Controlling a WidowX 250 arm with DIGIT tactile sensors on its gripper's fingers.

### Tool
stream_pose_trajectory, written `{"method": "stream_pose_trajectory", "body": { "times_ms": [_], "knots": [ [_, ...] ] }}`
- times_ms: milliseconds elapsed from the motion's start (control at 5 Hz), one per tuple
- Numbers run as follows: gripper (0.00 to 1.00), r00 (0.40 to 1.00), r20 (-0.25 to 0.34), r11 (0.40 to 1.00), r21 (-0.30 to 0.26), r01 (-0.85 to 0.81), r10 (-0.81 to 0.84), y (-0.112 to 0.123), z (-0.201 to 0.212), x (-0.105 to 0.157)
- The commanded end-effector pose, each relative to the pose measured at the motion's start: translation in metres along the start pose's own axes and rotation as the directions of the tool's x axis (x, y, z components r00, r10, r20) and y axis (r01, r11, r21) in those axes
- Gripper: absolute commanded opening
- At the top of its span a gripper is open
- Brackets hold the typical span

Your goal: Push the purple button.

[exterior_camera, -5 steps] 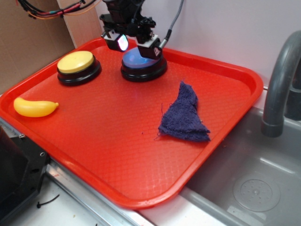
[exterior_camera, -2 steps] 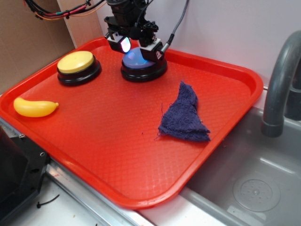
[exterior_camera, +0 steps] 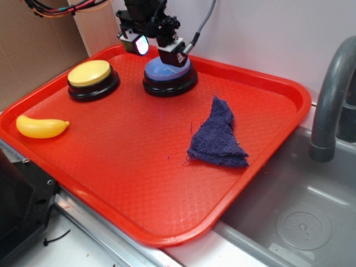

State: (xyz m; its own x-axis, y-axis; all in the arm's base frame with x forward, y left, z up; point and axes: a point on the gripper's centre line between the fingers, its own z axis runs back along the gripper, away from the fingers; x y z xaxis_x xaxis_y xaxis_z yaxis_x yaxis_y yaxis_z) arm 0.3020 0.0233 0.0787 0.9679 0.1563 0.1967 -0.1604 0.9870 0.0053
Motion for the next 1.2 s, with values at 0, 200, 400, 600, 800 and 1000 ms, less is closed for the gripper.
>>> {"method": "stream_pose_trajectory", "body": {
  "times_ms": [0,200,400,600,800,1000],
  "knots": [
    [1.00,0.995,0.102,1.000,-0.005,0.017,-0.017,0.001,0.036,0.011],
    [1.00,0.994,0.104,1.000,-0.006,0.015,-0.014,-0.001,0.049,0.008],
    [1.00,0.994,0.108,1.000,-0.025,0.013,-0.011,-0.003,0.057,0.006],
    [1.00,0.995,0.102,1.000,-0.011,0.025,-0.024,-0.007,0.063,0.004],
    [1.00,0.995,0.099,1.000,0.005,0.029,-0.030,-0.009,0.069,0.002],
    [1.00,0.993,0.099,0.998,0.009,0.058,-0.059,-0.010,0.082,-0.002]
  ]
}}
